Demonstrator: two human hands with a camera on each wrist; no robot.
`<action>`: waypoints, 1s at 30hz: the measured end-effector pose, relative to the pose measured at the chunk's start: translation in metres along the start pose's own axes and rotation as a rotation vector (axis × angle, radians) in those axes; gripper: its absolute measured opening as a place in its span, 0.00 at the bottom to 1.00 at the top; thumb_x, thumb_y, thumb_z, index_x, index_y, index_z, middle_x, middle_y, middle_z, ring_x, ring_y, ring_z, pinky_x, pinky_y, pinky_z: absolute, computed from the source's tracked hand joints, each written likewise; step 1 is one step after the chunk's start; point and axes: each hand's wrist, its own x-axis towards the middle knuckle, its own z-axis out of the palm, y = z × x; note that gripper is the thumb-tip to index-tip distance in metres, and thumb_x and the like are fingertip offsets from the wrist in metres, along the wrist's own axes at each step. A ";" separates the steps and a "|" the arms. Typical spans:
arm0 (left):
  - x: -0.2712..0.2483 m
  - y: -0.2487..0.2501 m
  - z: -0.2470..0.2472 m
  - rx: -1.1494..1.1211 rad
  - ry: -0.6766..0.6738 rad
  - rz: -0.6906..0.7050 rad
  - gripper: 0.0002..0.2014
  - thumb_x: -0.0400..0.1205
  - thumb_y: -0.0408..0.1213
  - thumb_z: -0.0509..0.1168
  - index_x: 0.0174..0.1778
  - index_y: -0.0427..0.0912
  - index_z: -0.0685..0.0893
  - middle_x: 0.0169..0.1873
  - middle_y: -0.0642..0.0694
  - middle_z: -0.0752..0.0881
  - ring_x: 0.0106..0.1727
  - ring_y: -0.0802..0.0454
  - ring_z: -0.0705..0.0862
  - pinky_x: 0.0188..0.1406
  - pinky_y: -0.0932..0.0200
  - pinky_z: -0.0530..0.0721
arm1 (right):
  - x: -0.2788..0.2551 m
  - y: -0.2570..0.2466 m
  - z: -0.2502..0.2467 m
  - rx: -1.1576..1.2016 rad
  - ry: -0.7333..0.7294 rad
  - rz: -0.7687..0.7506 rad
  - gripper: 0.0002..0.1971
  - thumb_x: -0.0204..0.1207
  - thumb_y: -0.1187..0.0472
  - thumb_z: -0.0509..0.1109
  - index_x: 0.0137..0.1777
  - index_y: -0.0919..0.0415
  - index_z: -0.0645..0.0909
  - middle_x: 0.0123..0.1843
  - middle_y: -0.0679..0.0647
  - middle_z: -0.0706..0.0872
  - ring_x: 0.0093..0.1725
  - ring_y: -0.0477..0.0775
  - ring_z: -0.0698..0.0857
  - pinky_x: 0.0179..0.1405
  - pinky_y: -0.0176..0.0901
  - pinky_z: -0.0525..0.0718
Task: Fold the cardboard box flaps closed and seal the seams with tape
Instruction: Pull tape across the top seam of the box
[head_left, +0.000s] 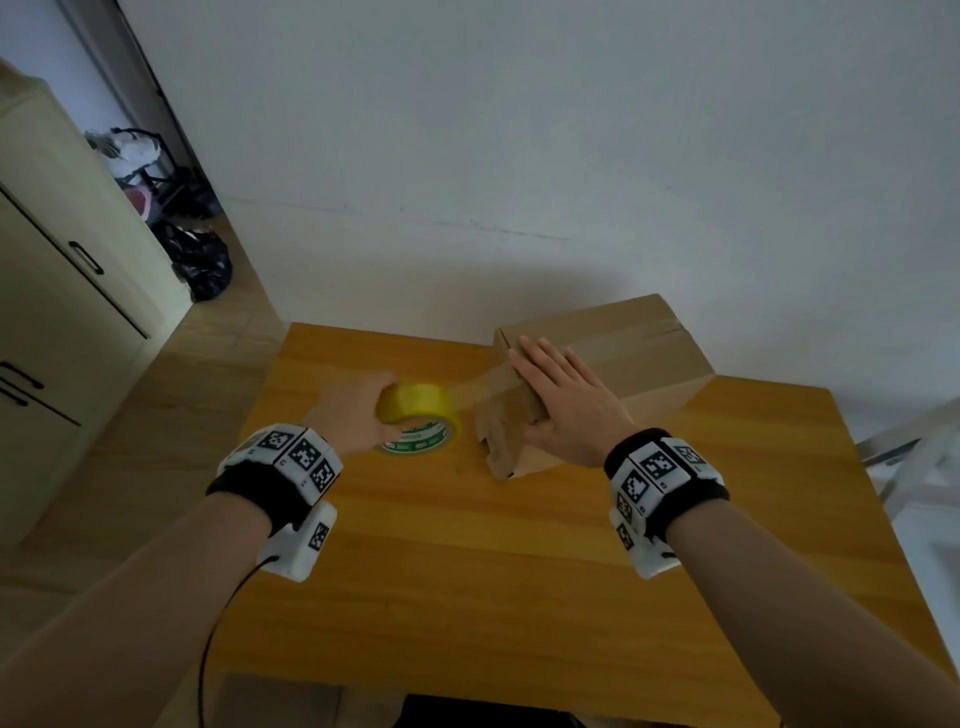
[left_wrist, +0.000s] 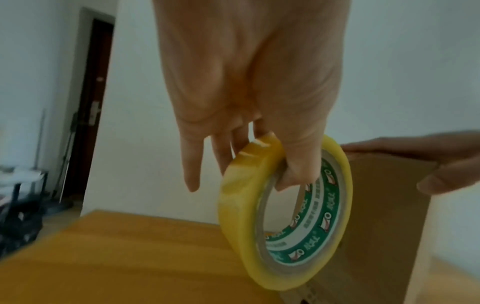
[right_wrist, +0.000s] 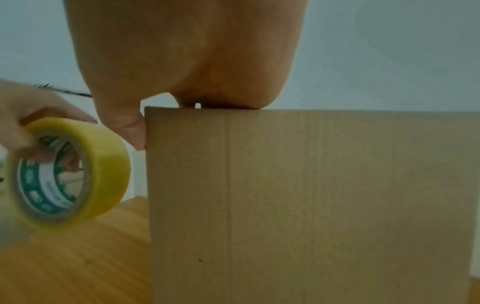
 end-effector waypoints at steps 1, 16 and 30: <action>0.000 0.001 0.004 -0.030 -0.007 0.007 0.24 0.72 0.38 0.75 0.63 0.41 0.76 0.55 0.44 0.82 0.46 0.53 0.78 0.41 0.63 0.76 | -0.001 0.000 0.000 0.014 0.004 0.008 0.43 0.78 0.43 0.60 0.84 0.51 0.39 0.85 0.48 0.36 0.83 0.46 0.35 0.83 0.47 0.36; 0.000 0.004 0.024 -0.048 -0.009 -0.014 0.27 0.70 0.46 0.76 0.62 0.42 0.77 0.55 0.45 0.84 0.50 0.50 0.82 0.45 0.59 0.82 | 0.040 -0.054 0.006 0.082 0.120 0.453 0.34 0.85 0.42 0.43 0.84 0.62 0.42 0.86 0.57 0.44 0.85 0.54 0.42 0.82 0.52 0.39; -0.002 0.025 0.034 -0.390 -0.126 0.044 0.16 0.74 0.57 0.67 0.44 0.48 0.77 0.40 0.50 0.85 0.38 0.57 0.85 0.28 0.66 0.78 | 0.018 -0.017 0.010 0.015 0.138 0.413 0.34 0.84 0.41 0.46 0.84 0.59 0.45 0.86 0.53 0.46 0.85 0.52 0.43 0.82 0.48 0.38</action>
